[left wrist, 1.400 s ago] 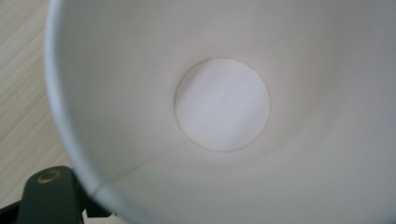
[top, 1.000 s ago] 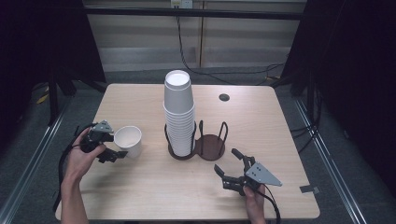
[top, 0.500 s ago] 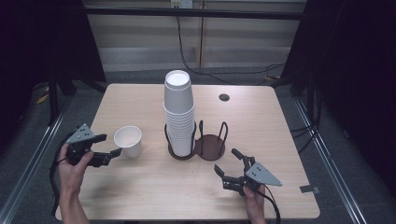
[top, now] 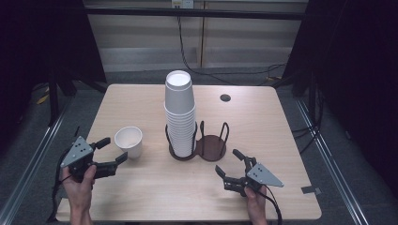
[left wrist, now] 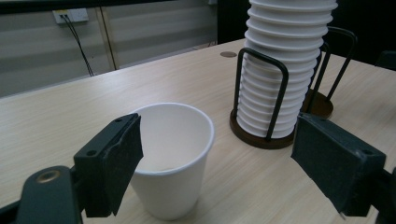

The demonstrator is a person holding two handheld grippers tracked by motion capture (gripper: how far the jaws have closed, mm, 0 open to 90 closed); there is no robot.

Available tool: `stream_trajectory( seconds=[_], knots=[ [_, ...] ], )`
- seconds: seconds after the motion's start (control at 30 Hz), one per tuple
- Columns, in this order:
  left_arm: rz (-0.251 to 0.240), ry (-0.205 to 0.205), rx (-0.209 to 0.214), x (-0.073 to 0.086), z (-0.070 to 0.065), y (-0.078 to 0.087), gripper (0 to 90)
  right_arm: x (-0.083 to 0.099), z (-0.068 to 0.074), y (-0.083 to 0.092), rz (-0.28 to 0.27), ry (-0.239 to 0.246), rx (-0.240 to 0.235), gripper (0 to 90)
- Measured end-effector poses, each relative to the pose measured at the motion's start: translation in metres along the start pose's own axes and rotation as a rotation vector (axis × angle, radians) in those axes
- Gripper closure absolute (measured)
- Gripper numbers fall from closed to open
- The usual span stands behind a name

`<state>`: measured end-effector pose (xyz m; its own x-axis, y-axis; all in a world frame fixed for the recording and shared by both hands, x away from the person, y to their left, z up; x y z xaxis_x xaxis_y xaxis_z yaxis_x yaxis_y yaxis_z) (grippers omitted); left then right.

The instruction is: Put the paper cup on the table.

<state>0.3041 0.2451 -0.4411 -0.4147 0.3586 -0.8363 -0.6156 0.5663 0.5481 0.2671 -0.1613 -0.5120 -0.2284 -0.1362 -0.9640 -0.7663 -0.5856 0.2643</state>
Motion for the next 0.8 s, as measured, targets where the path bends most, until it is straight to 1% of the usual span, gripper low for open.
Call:
stream_trajectory(
  seconds=[0.03, 0.07, 0.1, 0.13, 0.2, 0.23, 0.3, 0.37, 0.43, 0.47, 0.53, 0.6, 0.67, 0.7, 0.73, 0.77, 0.8],
  knots=[
    [0.000, -0.015, -0.004, 0.000, -0.004, -0.001, 16.0, 0.000, 0.000, 0.000, 0.000, 0.000, 0.000, 13.2],
    [-0.010, -0.014, -0.023, 0.000, -0.009, -0.003, 16.0, 0.000, 0.000, 0.000, 0.001, 0.000, 0.001, 13.2],
    [-0.020, -0.022, -0.047, 0.000, -0.013, -0.004, 15.8, 0.000, 0.000, 0.000, 0.000, 0.000, 0.002, 13.2],
    [-0.036, -0.009, -0.043, 0.000, -0.018, -0.006, 15.8, 0.000, 0.000, 0.000, 0.000, -0.001, -0.001, 13.2],
    [-0.041, -0.014, -0.016, 0.002, -0.027, -0.011, 15.7, 0.000, 0.000, 0.000, 0.000, 0.000, 0.000, 13.2],
    [-0.049, -0.015, -0.008, 0.002, -0.030, -0.013, 15.7, 0.000, 0.000, 0.000, 0.000, 0.001, 0.000, 13.2],
    [-0.074, -0.006, 0.006, 0.004, -0.039, -0.020, 15.6, 0.000, 0.000, 0.000, 0.000, -0.001, -0.001, 13.2],
    [-0.067, -0.026, 0.036, 0.006, -0.049, -0.031, 15.6, 0.000, 0.000, 0.000, 0.000, 0.000, 0.000, 13.2],
    [-0.058, -0.006, 0.048, 0.007, -0.056, -0.043, 15.3, 0.000, 0.000, 0.000, 0.000, 0.001, 0.000, 13.2],
    [-0.051, -0.016, 0.048, 0.008, -0.060, -0.048, 15.5, 0.000, 0.000, 0.000, -0.001, 0.001, 0.000, 13.2],
    [-0.057, -0.027, 0.021, 0.008, -0.067, -0.057, 15.5, 0.000, 0.000, 0.000, 0.000, 0.001, 0.000, 13.2],
    [-0.077, -0.019, 0.030, 0.009, -0.073, -0.065, 15.4, 0.000, 0.000, 0.000, -0.001, 0.001, 0.000, 13.2],
    [-0.084, -0.027, 0.030, 0.011, -0.078, -0.070, 15.5, 0.000, 0.000, 0.000, -0.001, 0.001, 0.000, 13.2],
    [-0.096, -0.023, 0.035, 0.012, -0.080, -0.073, 15.6, 0.000, 0.000, 0.000, -0.001, 0.002, 0.001, 13.2],
    [-0.096, -0.015, 0.025, 0.013, -0.082, -0.075, 15.6, 0.000, 0.000, 0.000, -0.001, 0.001, 0.002, 13.2],
    [-0.096, -0.018, 0.022, 0.014, -0.084, -0.077, 15.5, 0.000, 0.000, 0.000, -0.001, 0.000, 0.001, 13.2],
    [-0.099, -0.031, 0.021, 0.014, -0.086, -0.078, 15.5, 0.000, 0.000, 0.000, -0.001, 0.000, 0.001, 13.2]
  ],
)
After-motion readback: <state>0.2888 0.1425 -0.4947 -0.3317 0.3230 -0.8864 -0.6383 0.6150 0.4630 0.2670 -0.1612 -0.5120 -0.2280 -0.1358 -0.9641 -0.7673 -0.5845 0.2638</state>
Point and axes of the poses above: each handheld gripper's, and its own axes: y roughly backward along the jaws, x roughly out of its underside, z roughly to its left, the point moved 5 cm from there along -y, roughly forward along the jaws, and after that the axes turned 15 degrees about z, right-handed, at the moved point
